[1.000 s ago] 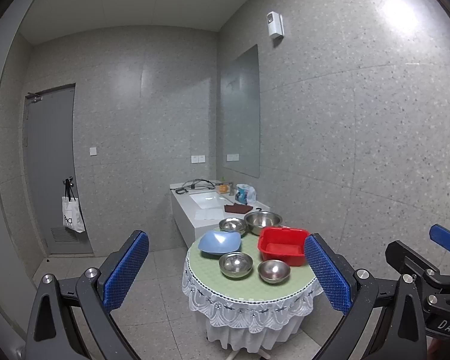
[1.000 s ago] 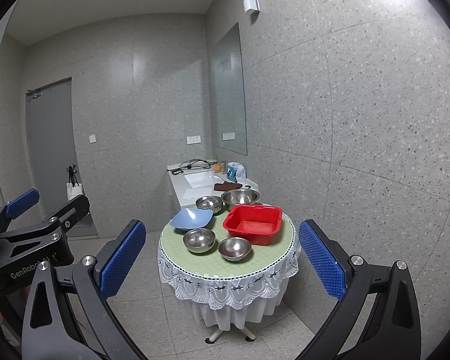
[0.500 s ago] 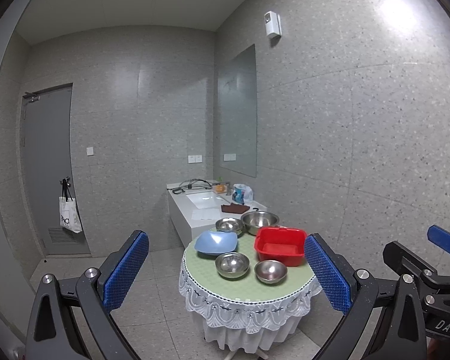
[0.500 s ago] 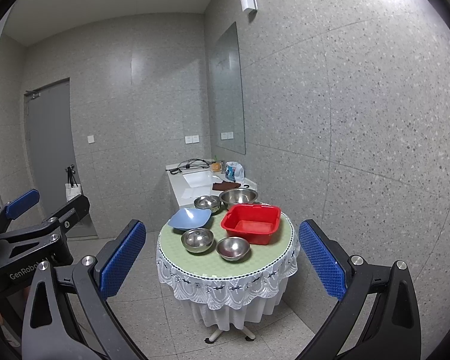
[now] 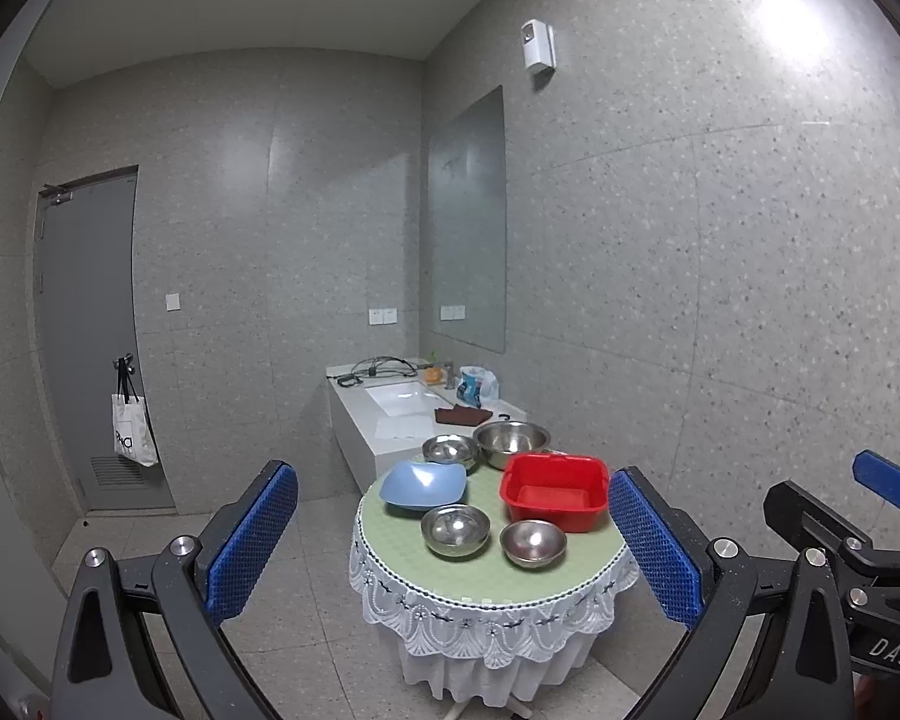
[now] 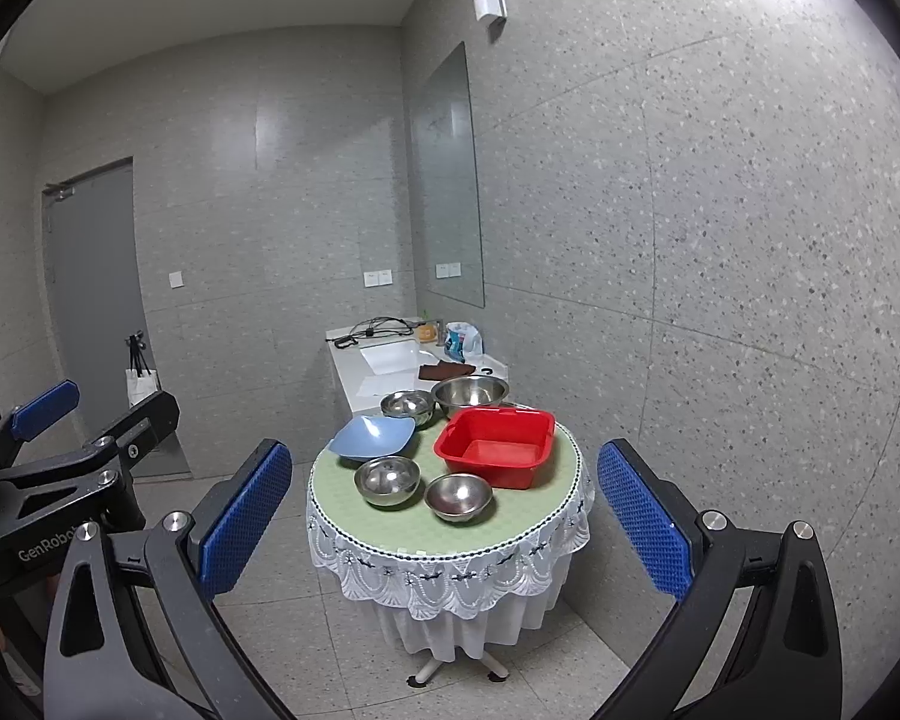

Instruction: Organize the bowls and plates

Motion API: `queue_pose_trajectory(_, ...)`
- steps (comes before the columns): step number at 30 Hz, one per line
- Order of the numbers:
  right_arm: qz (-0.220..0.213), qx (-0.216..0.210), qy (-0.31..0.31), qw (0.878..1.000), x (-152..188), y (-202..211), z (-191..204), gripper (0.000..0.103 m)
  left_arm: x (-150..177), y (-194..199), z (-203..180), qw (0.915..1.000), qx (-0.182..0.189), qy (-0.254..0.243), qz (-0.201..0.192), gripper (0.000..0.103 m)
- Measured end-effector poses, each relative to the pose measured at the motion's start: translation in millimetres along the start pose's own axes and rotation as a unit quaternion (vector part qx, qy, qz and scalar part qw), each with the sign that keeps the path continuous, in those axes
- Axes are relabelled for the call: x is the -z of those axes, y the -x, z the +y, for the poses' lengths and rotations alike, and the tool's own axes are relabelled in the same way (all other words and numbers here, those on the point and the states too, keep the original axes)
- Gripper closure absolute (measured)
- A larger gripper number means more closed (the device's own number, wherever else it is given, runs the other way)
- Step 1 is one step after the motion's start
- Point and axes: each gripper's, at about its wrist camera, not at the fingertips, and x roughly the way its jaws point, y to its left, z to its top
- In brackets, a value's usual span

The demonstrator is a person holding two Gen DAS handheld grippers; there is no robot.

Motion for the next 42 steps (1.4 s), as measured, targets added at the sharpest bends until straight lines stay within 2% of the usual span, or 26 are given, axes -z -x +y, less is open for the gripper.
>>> queue_pose_trajectory(11,0.005,-0.002,-0.003,1.0,-1.3,-9.3,-7.7,0.0,0.1,-10.0,-5.0,1.0,-0.001,-0.002,0.003,0.001)
queue_pose_trajectory(29,0.015,0.001,-0.011,1.0,-4.0,-34.5,-28.8,0.0,-6.3,-52.3,-20.7,0.9998,0.006,-0.012,0.014,0.001)
queue_pose_trajectory(36,0.023,-0.005,-0.017,1.0,-4.0,-57.8,-35.4,0.0,-8.4,-81.9,-18.0,0.9996,0.003,-0.017,0.024,0.001)
queue_pose_trajectory(42,0.04,0.001,-0.025,0.999,1.1,-93.4,-37.5,0.0,-11.3,-131.8,-7.6,0.9989,-0.006,-0.02,0.043,0.001)
